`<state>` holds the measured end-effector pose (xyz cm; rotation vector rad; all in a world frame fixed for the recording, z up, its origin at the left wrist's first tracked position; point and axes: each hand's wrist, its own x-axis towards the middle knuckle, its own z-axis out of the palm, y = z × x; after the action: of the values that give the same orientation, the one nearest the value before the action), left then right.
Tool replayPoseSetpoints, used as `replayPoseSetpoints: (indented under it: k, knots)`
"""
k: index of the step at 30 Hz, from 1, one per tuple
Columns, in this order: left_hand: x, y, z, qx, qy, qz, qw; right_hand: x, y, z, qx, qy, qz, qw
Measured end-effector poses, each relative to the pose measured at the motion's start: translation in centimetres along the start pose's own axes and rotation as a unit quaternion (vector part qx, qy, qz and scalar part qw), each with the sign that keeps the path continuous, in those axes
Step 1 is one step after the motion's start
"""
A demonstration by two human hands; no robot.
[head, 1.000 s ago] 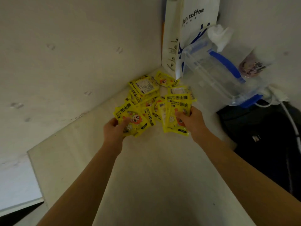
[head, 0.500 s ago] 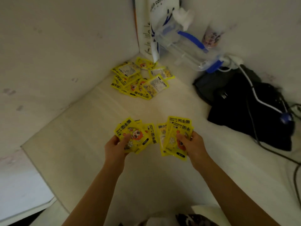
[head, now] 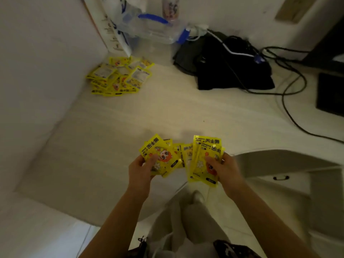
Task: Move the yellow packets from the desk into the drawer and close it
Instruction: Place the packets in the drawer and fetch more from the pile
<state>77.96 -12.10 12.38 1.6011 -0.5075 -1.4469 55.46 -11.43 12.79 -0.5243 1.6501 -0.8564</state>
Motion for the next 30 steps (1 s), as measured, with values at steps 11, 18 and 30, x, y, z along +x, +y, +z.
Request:
replayPoseSetpoints:
  k: [11,18,30]
  knots:
    - [-7.6,-6.1,9.8,0.129,-0.16,0.001,0.979,-8.8,7.6,-13.6,0.126,0.138,0.02,0.982]
    - [-16.1,-13.1,17.1,0.184,-0.228,-0.026,0.956,-14.8,14.5,-25.1,0.19,0.223,0.042,0.955]
    - [-29.2,-24.9,28.8,0.198,-0.25,-0.091,0.943,-22.6,22.4,-43.6,0.24,0.29,0.071,0.924]
